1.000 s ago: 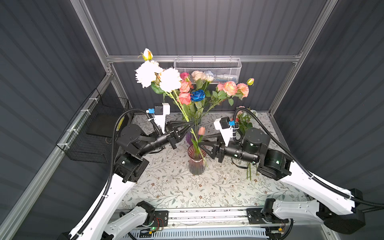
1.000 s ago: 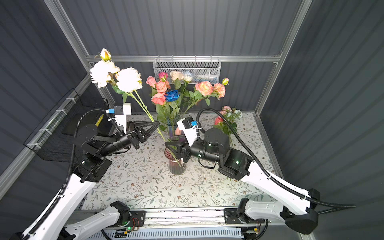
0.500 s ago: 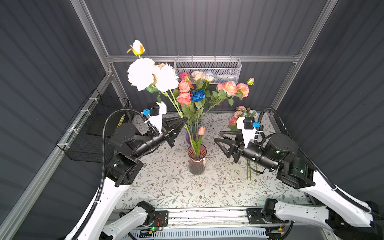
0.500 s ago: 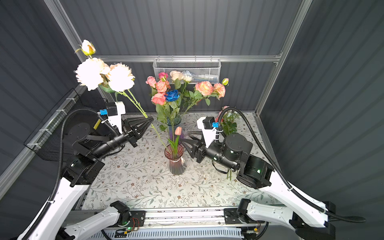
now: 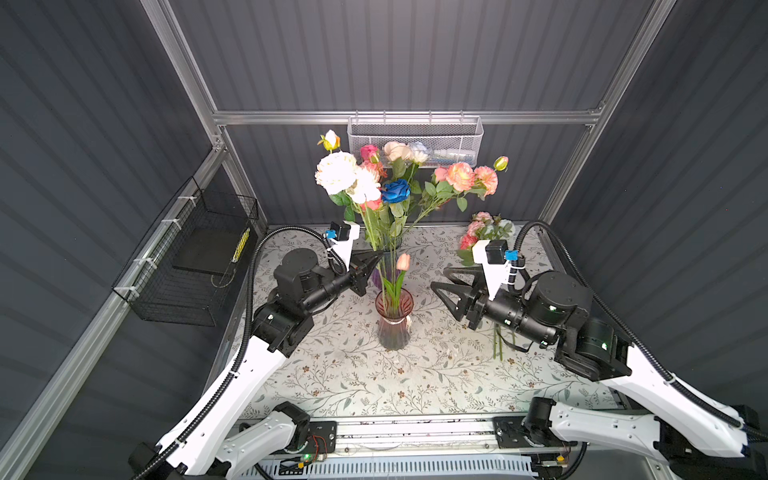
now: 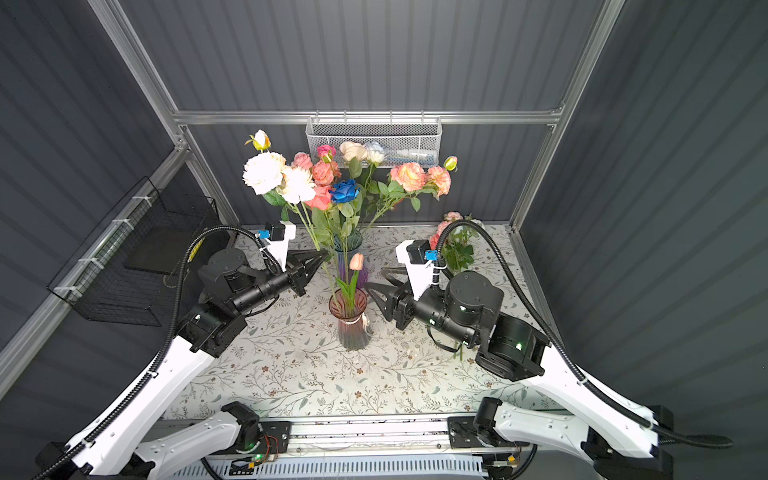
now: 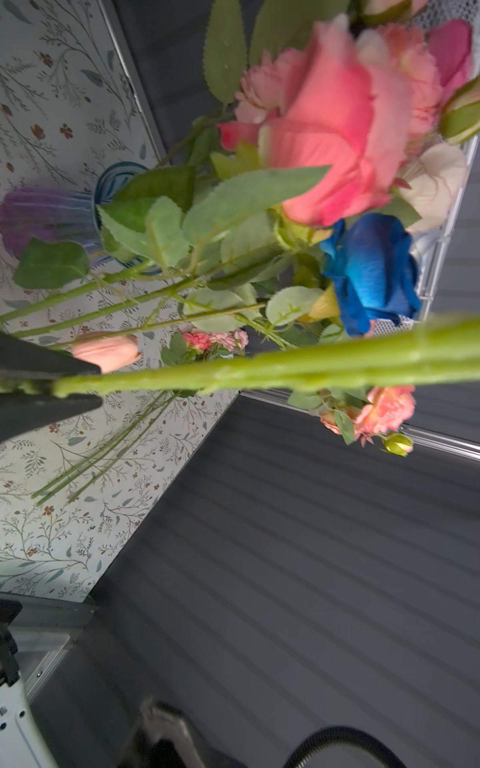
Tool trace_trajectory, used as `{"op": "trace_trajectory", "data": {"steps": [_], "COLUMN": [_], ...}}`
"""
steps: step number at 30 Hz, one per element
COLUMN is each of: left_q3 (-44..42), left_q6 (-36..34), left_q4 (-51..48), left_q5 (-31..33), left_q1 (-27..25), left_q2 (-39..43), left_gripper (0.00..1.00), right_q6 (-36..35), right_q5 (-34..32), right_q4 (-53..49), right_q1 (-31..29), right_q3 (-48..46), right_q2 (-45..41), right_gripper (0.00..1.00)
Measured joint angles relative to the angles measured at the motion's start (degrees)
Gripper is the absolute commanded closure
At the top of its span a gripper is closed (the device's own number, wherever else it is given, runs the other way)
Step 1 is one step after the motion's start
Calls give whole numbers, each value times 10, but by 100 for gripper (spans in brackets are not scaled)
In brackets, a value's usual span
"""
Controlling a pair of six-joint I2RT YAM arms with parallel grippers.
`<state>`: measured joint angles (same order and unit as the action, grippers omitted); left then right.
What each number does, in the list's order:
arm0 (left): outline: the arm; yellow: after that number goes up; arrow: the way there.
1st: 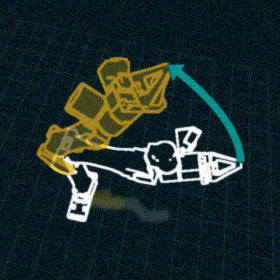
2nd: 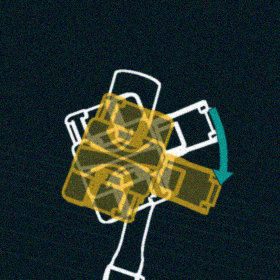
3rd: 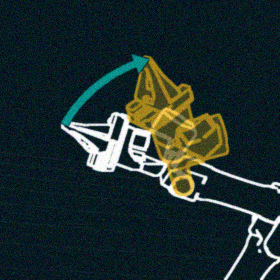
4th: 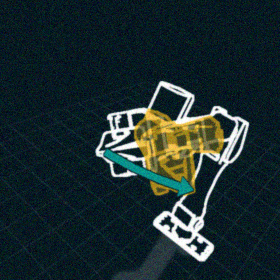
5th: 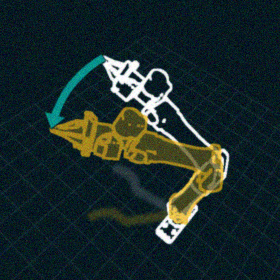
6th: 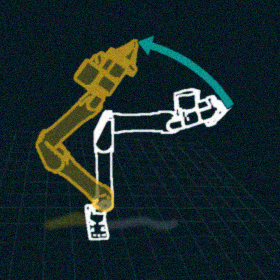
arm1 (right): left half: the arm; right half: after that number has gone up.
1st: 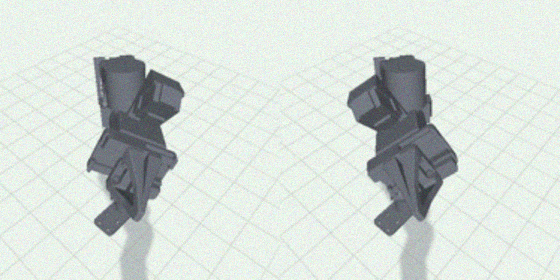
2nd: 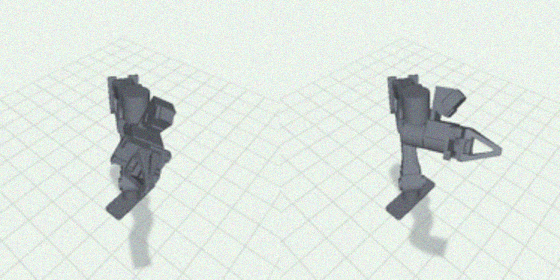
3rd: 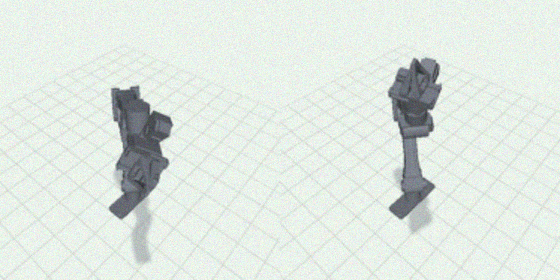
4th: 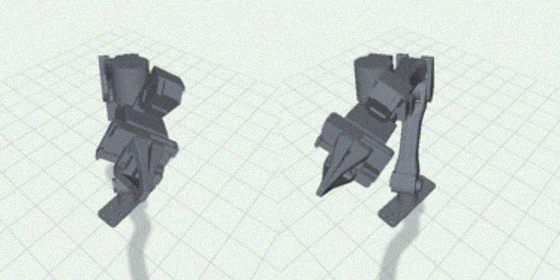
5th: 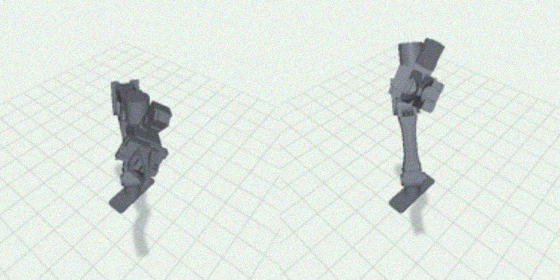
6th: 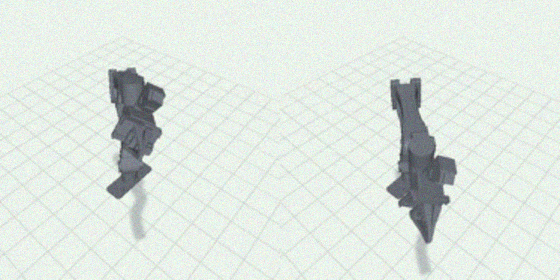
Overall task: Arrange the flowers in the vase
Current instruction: 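Lower the white roses into the pink vase with both grippers, then open both grippers and withdraw them from the white roses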
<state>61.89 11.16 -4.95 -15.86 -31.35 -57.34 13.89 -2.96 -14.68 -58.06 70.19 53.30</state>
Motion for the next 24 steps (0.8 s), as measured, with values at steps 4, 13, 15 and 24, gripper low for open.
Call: {"op": "trace_trajectory", "data": {"steps": [4, 13, 15, 24], "left_q3": [-30, -28, -25, -8], "left_q6": [17, 67, 76, 114], "left_q4": [-4, -32, -36, -48], "left_q5": [29, 91, 109, 227], "left_q1": [0, 0, 0, 0], "left_q2": [6, 24, 37, 107], "left_gripper": [41, 0, 0, 0], "right_q6": [0, 2, 4, 37], "right_q5": [-4, -13, -16, -38], "right_q4": [-1, -1, -1, -6], "right_q1": [0, 0, 0, 48], "right_q3": [-5, -6, -7, -58], "right_q2": [0, 1, 0, -1], "right_gripper": [41, 31, 29, 36]}}
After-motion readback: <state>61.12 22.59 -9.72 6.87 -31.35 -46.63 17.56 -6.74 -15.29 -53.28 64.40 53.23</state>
